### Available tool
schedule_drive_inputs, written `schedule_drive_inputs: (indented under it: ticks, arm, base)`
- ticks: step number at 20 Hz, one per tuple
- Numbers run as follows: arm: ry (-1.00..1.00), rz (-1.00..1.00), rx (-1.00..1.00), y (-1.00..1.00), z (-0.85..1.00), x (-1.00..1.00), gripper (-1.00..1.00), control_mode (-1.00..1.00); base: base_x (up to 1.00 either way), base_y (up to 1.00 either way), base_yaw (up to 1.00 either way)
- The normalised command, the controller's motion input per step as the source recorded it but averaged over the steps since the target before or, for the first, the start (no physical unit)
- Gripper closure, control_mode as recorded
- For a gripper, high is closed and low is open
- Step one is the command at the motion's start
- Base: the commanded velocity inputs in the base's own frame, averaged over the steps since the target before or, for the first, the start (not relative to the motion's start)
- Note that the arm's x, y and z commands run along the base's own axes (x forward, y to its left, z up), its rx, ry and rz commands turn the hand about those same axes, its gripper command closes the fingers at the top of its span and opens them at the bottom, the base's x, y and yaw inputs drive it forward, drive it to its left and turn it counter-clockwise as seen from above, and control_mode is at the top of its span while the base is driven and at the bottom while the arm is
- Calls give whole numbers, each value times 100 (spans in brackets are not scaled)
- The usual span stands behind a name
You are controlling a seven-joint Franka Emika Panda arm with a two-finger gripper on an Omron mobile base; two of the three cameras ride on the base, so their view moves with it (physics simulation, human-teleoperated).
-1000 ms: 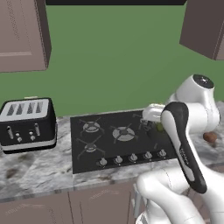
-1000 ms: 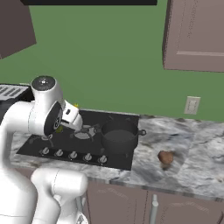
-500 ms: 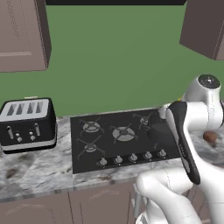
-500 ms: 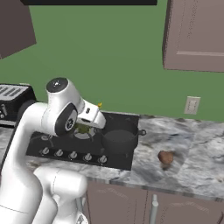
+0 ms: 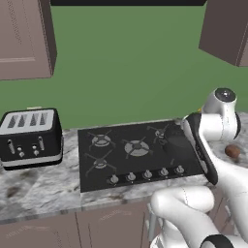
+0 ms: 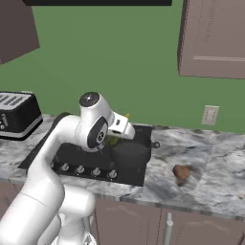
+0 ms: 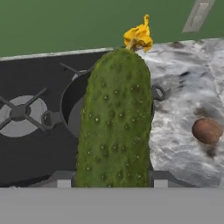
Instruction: Put the potato and cucumber in the pot. Retrieve the spatula and lightly stir the vegetables in the pot.
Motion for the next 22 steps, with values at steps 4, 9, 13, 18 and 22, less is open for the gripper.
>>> schedule_drive_inputs:
  ticks: [4, 9, 13, 18, 22]
  arm:
    - [17, 0, 6, -28, -19, 56, 100, -100]
    - [7, 0, 0, -1, -34, 11, 100, -100]
    - [-2, 0, 0, 0, -35, 3, 100, -100]
    - [0, 0, 0, 0, -34, 13, 100, -100]
    - [0, 0, 0, 0, -15, 18, 100, -100]
  base:
    - [0, 0, 0]
    - [0, 0, 0]
    - [0, 0, 0]
    - [0, 0, 0]
    - [0, 0, 0]
